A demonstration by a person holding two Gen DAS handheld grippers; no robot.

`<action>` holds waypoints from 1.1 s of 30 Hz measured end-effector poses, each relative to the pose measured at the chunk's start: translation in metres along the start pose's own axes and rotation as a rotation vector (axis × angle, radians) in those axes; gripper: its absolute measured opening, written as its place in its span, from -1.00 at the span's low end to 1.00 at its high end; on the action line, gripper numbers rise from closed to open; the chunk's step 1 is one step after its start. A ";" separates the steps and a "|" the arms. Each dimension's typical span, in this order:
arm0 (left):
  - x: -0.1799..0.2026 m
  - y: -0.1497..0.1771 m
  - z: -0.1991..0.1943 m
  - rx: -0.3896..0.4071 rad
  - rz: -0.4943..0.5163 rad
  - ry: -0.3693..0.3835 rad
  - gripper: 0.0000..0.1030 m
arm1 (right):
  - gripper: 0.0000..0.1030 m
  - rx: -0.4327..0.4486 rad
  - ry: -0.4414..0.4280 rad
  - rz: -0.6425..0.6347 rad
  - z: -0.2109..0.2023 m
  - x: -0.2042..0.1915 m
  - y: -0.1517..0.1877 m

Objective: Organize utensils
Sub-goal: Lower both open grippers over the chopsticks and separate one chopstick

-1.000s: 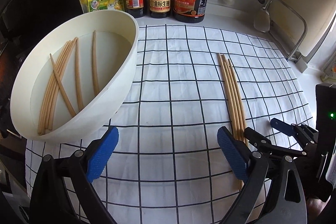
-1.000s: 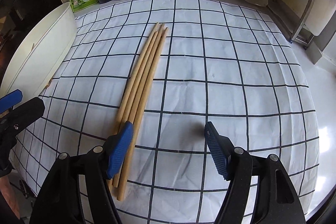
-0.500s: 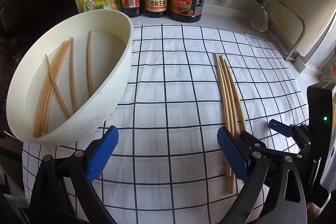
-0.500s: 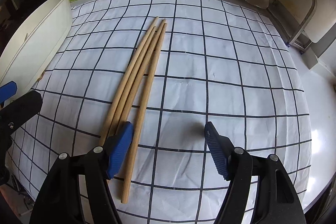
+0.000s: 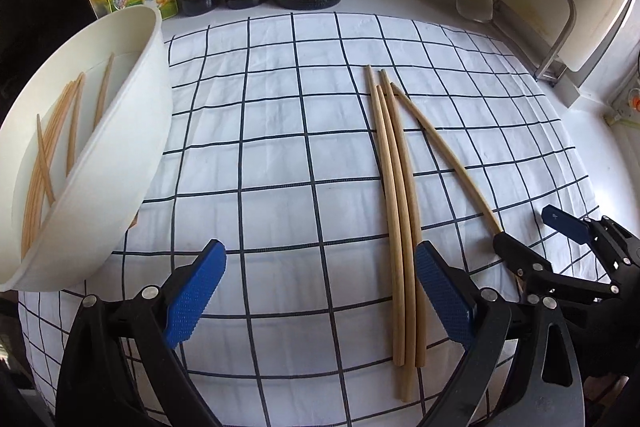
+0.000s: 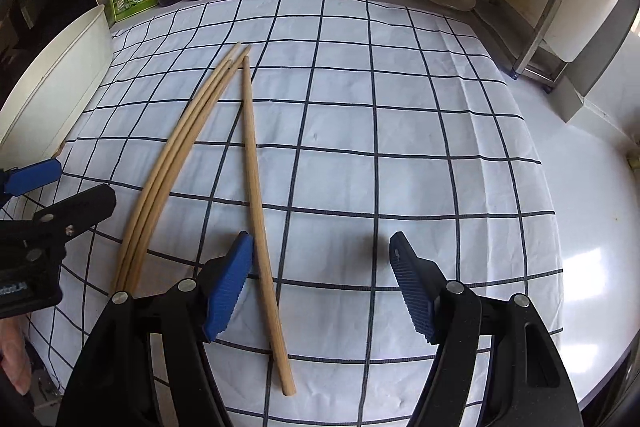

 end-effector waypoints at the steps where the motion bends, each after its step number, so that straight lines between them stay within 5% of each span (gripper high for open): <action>1: 0.001 0.000 0.003 -0.001 0.003 -0.007 0.81 | 0.31 0.006 -0.003 0.001 -0.001 0.001 0.000; 21: 0.007 0.004 0.019 -0.014 0.055 -0.063 0.83 | 0.31 0.033 -0.028 0.003 0.001 0.002 -0.003; 33: 0.001 -0.010 0.030 -0.006 -0.005 -0.061 0.88 | 0.28 0.067 -0.010 -0.090 0.008 -0.010 -0.008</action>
Point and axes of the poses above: each gripper's, at about its wrist camera, not at the fingertips, and z roughly the way its jaws point, x to its right, y to its underside, the point moved 4 cm from there along z, roughly the way its jaws point, and after that the axes turned 7 degrees about -y, right-handed, at the moved point
